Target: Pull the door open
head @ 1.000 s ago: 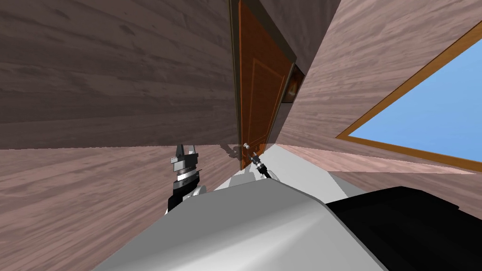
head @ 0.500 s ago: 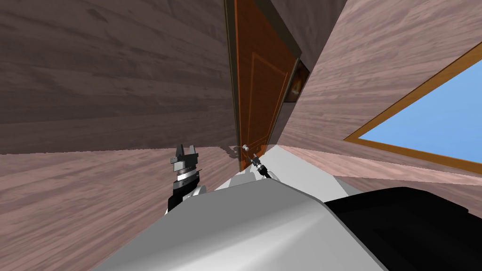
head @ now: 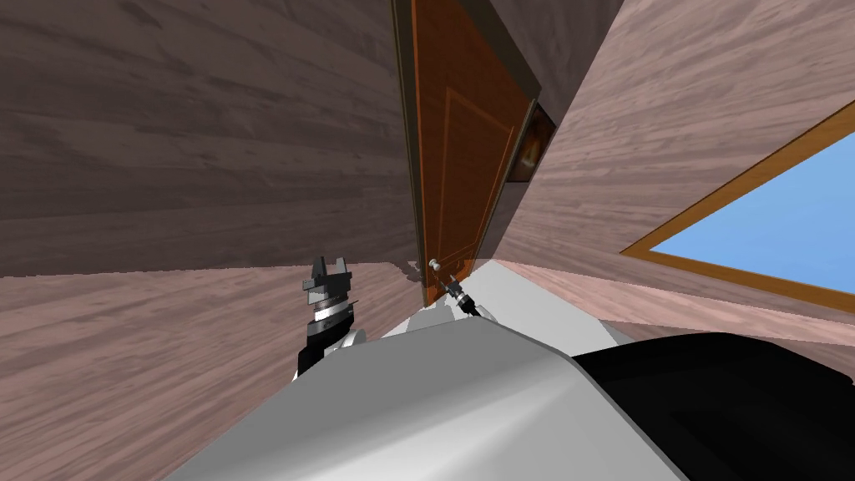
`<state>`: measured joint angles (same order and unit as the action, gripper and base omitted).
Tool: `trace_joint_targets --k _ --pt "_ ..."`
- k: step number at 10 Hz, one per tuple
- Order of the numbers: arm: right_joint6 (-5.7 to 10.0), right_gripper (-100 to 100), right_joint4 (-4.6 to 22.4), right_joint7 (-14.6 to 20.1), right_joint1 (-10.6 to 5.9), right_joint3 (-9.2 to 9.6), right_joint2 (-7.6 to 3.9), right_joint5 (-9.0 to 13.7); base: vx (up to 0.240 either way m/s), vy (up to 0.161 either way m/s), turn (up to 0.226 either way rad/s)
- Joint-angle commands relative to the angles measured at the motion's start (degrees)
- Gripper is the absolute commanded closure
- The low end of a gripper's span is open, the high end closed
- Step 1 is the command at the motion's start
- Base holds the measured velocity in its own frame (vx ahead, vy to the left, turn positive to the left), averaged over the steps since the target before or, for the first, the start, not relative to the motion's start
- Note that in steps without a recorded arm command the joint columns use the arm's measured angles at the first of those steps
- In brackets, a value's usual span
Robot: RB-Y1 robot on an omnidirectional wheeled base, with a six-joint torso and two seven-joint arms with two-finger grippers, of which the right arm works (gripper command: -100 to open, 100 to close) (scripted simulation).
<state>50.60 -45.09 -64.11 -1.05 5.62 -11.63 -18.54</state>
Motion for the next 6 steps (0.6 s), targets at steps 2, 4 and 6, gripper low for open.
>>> trace_joint_targets --k 2,4,6 --pt "0.32 -100 1.21 -0.79 -0.46 0.03 -0.1 -0.18 0.039 -0.049 0.027" --pt "0.3 -100 0.51 -1.29 0.37 0.32 -0.35 0.51 0.032 0.154 0.058" --pt "0.16 -100 -0.75 -1.79 1.72 0.76 -0.72 1.59 0.127 0.234 0.072"
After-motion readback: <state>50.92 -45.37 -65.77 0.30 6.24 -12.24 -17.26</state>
